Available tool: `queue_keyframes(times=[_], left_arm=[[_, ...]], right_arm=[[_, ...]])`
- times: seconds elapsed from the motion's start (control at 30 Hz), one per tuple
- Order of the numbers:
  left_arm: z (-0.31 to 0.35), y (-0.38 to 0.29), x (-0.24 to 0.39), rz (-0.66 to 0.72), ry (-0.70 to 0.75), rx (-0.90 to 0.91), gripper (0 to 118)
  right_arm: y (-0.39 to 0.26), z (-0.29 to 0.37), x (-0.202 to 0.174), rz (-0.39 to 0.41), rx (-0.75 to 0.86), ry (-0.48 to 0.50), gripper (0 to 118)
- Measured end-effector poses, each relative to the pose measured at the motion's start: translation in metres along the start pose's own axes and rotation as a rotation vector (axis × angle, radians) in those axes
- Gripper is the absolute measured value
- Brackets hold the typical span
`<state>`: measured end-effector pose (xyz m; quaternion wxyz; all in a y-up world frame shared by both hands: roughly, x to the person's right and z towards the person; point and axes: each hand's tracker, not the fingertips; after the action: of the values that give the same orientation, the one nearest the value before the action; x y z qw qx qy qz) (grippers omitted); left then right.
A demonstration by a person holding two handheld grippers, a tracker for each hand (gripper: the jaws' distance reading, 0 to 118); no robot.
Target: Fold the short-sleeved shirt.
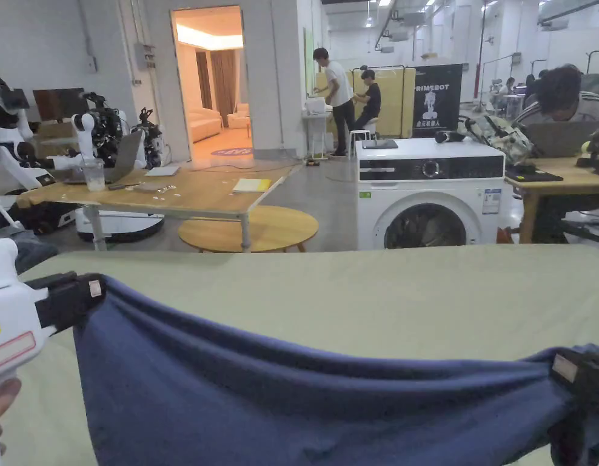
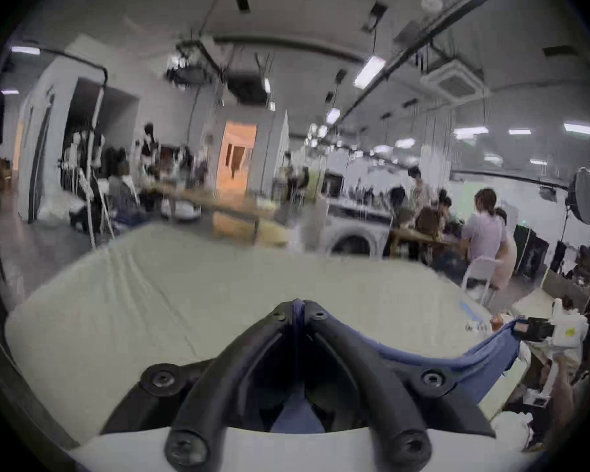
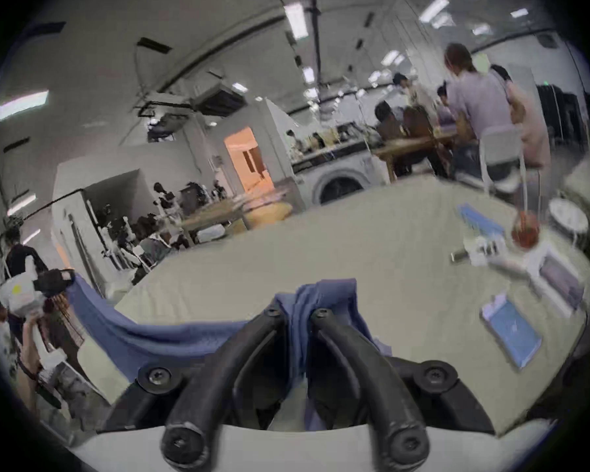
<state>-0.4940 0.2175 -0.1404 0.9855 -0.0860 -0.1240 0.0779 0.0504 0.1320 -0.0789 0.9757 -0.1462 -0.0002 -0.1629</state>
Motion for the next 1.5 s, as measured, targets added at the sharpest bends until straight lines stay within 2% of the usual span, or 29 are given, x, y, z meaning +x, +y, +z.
queue_keyframes(times=[0.07,0.13,0.17,0.27,0.3,0.43,0.53,0.77,0.9,1.03,1.2,1.27,1.3,1.5], left_arm=[[-0.008,0.019,0.006,-0.082,0.070,0.035,0],[-0.012,0.037,0.008,-0.065,0.059,0.062,0],[-0.021,0.045,0.007,-0.059,0.062,0.086,0],[-0.044,0.068,0.014,-0.128,0.132,0.128,0],[-0.052,0.075,0.016,-0.151,0.149,0.126,0],[-0.089,0.105,0.014,-0.081,0.135,0.144,0],[-0.119,0.116,0.013,-0.104,0.153,0.131,0],[-0.177,0.142,0.003,-0.056,0.168,0.116,0],[-0.206,0.145,0.003,-0.081,0.192,0.085,0],[-0.225,0.123,0.001,-0.086,0.197,0.048,0],[-0.225,0.061,-0.006,-0.079,0.161,-0.089,0],[-0.199,0.034,-0.007,-0.044,0.082,-0.079,0],[-0.186,0.023,-0.008,-0.036,0.055,-0.095,0],[-0.090,-0.072,-0.013,-0.072,0.054,-0.181,0]], right_arm=[[0.031,-0.009,-0.013,0.051,0.051,0.000,5],[0.059,-0.017,-0.024,0.089,0.088,0.023,5],[0.075,-0.022,-0.032,0.140,0.091,0.002,5],[0.113,-0.039,-0.046,0.208,0.134,-0.024,5],[0.124,-0.045,-0.050,0.203,0.140,-0.020,5],[0.170,-0.081,-0.055,0.190,0.166,-0.020,5],[0.197,-0.109,-0.055,0.178,0.157,-0.016,5],[0.245,-0.177,-0.072,0.256,0.122,-0.093,5],[0.256,-0.207,-0.077,0.259,0.106,-0.115,5],[0.244,-0.231,-0.071,0.232,0.088,-0.123,5],[0.188,-0.243,-0.043,0.225,-0.037,-0.085,5],[0.159,-0.231,-0.026,0.224,-0.066,-0.053,5],[0.146,-0.223,-0.021,0.250,-0.095,-0.053,5],[0.047,-0.144,0.019,0.294,-0.229,-0.030,5]])
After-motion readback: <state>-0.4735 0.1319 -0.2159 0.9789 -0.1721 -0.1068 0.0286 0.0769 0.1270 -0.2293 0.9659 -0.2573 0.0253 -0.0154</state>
